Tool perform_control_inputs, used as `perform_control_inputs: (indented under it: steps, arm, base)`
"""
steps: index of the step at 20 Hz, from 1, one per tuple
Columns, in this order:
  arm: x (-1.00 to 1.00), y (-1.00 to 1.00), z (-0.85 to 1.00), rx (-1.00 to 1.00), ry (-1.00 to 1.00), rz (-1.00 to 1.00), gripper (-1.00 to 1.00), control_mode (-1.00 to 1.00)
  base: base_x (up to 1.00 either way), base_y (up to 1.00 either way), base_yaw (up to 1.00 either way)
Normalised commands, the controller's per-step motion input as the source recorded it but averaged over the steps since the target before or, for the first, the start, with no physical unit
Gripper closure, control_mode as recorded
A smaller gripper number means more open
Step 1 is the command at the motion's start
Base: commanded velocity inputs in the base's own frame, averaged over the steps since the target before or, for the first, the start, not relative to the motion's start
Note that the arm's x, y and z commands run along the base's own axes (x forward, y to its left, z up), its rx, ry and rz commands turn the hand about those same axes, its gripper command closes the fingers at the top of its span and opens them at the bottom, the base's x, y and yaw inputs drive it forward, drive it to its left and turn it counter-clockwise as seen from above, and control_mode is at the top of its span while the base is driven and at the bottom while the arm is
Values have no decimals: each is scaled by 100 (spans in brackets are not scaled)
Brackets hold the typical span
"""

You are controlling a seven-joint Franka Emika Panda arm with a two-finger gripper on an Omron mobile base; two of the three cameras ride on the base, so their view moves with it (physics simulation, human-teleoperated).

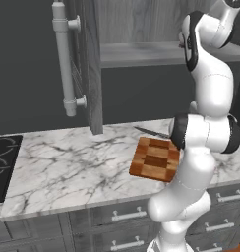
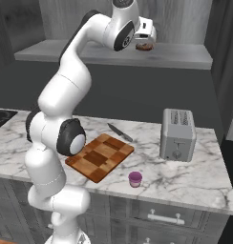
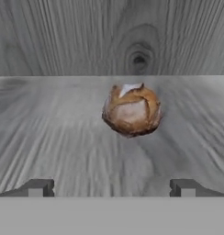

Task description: Pick the bread, place it on the cutting board, pick the jam, place it on the counter, and close the cabinet.

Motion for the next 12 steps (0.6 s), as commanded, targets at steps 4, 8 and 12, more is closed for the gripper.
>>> perform_control_inputs:
  steps: [4, 8, 12]
  arm:
    - [36, -14, 0, 0, 0, 0, -100, -100]
    - [38, -11, 0, 0, 0, 0, -100, -100]
    - [36, -8, 0, 0, 0, 0, -100, -100]
  base:
    - [0, 0, 0]
    - [0, 0, 0]
    - [0, 0, 0]
